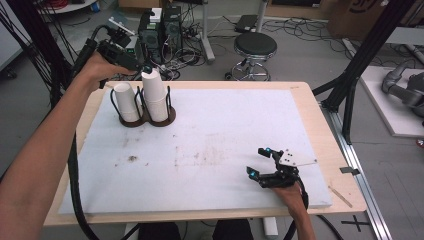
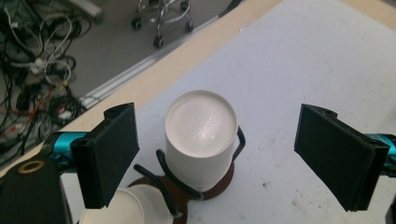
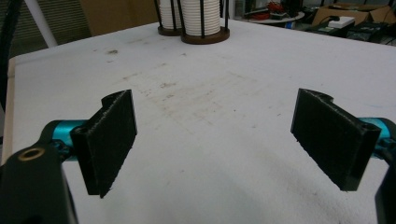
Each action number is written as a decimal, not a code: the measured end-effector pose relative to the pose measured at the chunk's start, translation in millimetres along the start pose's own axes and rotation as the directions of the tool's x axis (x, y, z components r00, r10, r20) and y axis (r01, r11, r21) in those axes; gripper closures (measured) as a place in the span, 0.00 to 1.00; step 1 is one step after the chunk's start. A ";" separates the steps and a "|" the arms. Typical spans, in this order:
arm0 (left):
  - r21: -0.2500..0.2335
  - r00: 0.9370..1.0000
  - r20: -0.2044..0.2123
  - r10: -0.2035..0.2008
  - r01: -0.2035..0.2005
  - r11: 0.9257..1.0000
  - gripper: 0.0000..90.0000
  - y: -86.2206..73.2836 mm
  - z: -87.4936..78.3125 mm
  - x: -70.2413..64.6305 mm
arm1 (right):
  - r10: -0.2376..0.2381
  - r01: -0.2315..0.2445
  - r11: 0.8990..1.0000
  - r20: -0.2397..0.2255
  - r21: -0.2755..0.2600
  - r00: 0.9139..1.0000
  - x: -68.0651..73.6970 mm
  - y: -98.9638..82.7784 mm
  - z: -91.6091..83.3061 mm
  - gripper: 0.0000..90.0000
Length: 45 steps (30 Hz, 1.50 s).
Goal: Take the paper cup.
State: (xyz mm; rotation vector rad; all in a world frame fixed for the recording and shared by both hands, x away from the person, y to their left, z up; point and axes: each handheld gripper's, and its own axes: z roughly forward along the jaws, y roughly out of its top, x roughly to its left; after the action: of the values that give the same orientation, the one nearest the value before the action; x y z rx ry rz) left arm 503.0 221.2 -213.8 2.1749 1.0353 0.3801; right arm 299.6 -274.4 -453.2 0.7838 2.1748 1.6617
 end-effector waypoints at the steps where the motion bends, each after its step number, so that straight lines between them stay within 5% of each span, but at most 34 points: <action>1: 0.014 1.000 -0.001 -0.015 0.015 1.000 0.15 1.5 1.9 0.3 | 0.002 -0.002 1.000 0.000 0.000 1.000 0.0 0.0 0.0 0.17; 7: 0.114 0.996 -0.022 -0.087 0.089 0.990 0.17 3.0 17.8 4.1 | -0.001 0.001 1.000 0.001 0.002 1.000 0.3 0.1 0.0 0.17; 13: 0.131 0.992 -0.018 -0.124 0.125 0.983 0.17 5.1 27.5 6.5 | 0.002 -0.002 1.000 0.000 0.002 1.000 0.1 0.2 0.2 0.17; 28: 0.229 0.993 -0.044 -0.114 0.121 0.966 0.20 13.1 45.7 -1.4 | 0.004 -0.004 1.000 -0.005 0.004 1.000 -0.2 0.1 0.0 0.17; 45: 0.284 0.991 -0.071 -0.116 0.132 0.950 0.25 16.8 60.7 -0.6 | 0.000 -0.001 1.000 -0.005 -0.001 1.000 -1.3 0.1 0.2 0.17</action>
State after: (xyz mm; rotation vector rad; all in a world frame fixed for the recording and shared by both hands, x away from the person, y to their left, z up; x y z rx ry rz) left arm 543.6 185.4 -245.8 2.3484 1.3205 0.2414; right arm 300.8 -275.0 -453.2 0.7810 2.1768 1.6664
